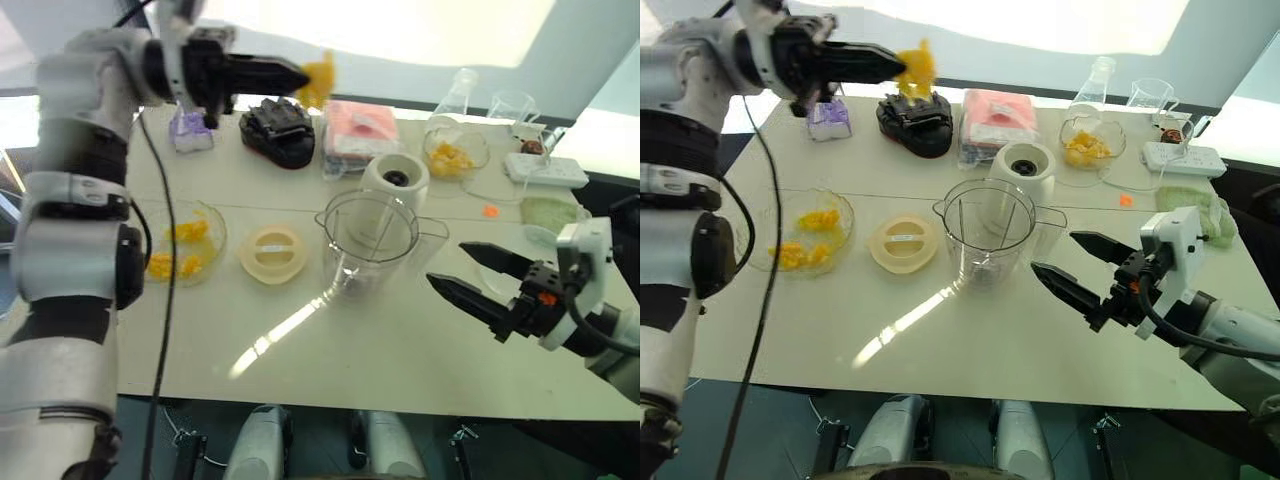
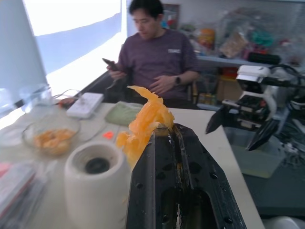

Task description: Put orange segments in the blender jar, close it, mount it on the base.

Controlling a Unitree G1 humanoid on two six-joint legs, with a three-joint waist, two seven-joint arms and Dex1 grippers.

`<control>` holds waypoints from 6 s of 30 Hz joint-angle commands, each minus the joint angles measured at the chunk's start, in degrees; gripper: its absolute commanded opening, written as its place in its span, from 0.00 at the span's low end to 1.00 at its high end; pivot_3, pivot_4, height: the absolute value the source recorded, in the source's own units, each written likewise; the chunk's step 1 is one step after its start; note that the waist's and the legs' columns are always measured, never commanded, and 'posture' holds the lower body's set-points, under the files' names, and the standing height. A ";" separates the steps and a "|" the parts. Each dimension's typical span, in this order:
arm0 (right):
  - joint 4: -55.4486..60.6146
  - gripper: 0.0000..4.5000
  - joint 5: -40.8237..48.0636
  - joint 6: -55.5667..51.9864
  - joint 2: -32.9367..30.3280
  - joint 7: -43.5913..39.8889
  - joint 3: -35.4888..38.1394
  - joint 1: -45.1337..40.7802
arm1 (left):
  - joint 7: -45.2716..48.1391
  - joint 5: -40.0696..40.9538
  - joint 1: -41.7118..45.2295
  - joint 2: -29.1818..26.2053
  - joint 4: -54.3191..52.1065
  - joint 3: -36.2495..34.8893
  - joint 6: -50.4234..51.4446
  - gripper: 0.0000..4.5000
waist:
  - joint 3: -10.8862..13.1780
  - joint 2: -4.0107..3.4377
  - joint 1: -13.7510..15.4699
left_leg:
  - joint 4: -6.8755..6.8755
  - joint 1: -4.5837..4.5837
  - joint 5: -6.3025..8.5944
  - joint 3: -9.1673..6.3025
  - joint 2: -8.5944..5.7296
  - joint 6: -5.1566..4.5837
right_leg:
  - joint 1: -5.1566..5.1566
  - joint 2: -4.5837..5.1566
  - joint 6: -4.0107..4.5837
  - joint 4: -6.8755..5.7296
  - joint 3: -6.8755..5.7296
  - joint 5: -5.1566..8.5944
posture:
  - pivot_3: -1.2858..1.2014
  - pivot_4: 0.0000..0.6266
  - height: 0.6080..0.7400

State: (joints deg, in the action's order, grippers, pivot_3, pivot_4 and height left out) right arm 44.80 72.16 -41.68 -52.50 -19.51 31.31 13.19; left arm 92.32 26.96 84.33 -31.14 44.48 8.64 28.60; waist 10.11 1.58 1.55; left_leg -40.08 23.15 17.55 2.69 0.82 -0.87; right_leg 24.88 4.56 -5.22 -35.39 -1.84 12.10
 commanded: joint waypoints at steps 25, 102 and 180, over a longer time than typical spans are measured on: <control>3.59 1.00 -4.10 2.77 5.51 4.28 2.96 5.13 | -2.83 -7.82 -4.44 14.16 3.08 -3.59 -9.51 0.75 | 0.01 -0.04 0.64 | -0.01 0.05 -0.01 -0.01 0.01 -0.02 | 0.01 -0.07 0.29 0.14 0.05 0.06 | 0.52 0.24 1.00; -88.22 0.94 -64.30 46.73 19.65 13.18 -8.58 -34.17 | -25.33 11.01 -51.01 -15.58 -64.96 -9.72 11.13 0.76 | -0.19 -0.99 -2.75 | 0.22 -0.77 -0.06 0.25 0.02 0.03 | -0.47 -0.12 0.34 0.06 0.44 0.06 | 0.52 0.24 1.00; -46.74 0.02 -89.90 55.37 5.72 -10.63 -34.02 -57.57 | -25.31 3.83 -50.86 -15.65 -52.61 -10.15 3.32 0.76 | 0.32 -1.50 -2.31 | 0.87 -0.55 -0.13 0.41 -0.11 0.14 | 0.00 -0.02 0.03 0.20 0.36 -0.03 | 0.52 0.24 1.00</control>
State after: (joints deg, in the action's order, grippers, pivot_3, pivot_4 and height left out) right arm -2.71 -17.48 12.62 -46.48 -31.46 -4.00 -42.14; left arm 67.27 30.47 32.24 -46.79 -6.66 -0.67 32.12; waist 10.43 0.08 -0.76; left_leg -39.22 22.60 17.43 3.11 0.71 -0.73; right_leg 24.88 4.54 -5.19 -35.19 -1.48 12.06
